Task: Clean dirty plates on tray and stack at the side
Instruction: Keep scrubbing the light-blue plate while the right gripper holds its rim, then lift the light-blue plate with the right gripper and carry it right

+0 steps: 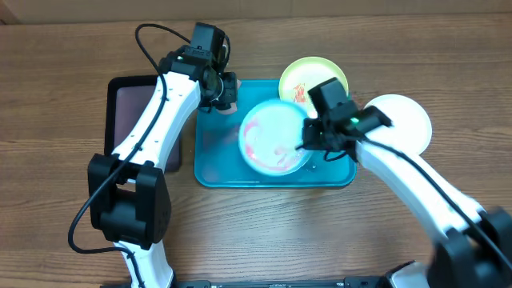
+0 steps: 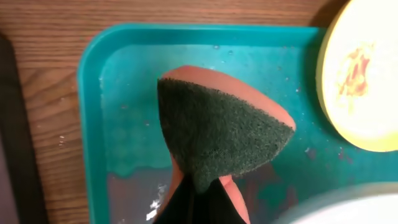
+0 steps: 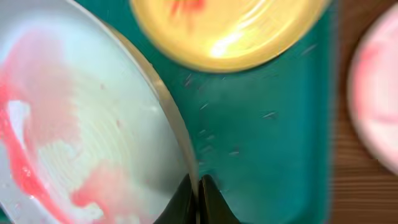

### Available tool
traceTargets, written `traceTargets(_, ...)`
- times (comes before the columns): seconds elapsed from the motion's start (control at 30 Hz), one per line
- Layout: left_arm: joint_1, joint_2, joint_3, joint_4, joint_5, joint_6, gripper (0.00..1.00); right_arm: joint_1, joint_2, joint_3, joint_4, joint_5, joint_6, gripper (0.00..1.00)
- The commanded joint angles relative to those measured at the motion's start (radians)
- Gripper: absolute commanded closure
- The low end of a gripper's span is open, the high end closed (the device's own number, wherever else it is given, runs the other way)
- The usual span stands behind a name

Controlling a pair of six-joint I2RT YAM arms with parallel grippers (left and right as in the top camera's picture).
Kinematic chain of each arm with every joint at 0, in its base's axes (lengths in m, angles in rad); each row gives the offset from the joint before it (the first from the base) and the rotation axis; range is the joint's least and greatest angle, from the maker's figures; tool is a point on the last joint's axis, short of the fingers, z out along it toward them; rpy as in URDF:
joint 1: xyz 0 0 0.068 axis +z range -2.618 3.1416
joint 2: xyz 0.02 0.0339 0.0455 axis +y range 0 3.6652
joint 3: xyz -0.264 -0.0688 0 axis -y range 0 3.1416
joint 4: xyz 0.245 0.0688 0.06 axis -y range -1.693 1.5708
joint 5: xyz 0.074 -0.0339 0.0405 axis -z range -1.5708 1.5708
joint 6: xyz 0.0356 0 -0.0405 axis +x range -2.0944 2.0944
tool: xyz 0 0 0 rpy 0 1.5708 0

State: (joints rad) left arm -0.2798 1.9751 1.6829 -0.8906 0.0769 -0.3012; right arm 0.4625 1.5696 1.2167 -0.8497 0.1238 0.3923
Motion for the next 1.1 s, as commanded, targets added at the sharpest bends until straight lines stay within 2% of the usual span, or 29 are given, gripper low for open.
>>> traceTargets(0.0,-0.019,0.0,-0.038,0.0,0.017,-0.018,0.96,0.051,-0.061,0.028,-0.01,0.325,-0.003,0.96)
traceTargets(0.07,-0.023,0.0,-0.056,0.005,0.017,-0.018,0.96,0.093,-0.067,0.028,-0.022,0.49,0.008,0.96)
traceTargets(0.17,-0.023,0.0,-0.076,0.011,0.017,-0.022,0.96,0.146,-0.067,0.028,-0.038,0.659,0.061,0.96)
traceTargets(0.3,-0.023,0.0,-0.099,0.016,0.017,-0.023,0.96,0.229,-0.067,0.028,-0.039,0.867,0.061,0.96)
traceTargets(0.73,-0.023,0.0,-0.105,0.016,0.016,-0.066,0.96,0.439,-0.067,0.028,-0.019,1.398,0.061,0.96)
traceTargets(0.9,-0.023,0.0,-0.105,0.016,0.016,-0.066,0.96,0.459,-0.067,0.028,0.007,1.418,0.061,0.96)
traceTargets(1.07,-0.023,0.0,-0.105,0.016,0.016,-0.066,0.96,0.458,-0.067,0.028,0.003,1.304,0.06,0.96)
